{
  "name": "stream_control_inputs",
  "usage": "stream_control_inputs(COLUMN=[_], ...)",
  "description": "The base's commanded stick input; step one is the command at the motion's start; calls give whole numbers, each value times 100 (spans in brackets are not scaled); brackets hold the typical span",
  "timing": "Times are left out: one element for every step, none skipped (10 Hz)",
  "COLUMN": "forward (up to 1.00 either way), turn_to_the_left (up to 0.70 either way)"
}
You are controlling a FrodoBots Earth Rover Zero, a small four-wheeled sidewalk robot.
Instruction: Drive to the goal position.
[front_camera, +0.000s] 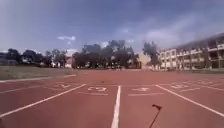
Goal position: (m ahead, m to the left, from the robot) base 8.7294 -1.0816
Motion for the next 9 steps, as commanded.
stream_control_inputs(forward=[70, 70, 70, 70, 70, 70, 70, 70, 70], turn_to_the_left=[-1, -16, -30, -35, -35, -35, -35, 0, 0])
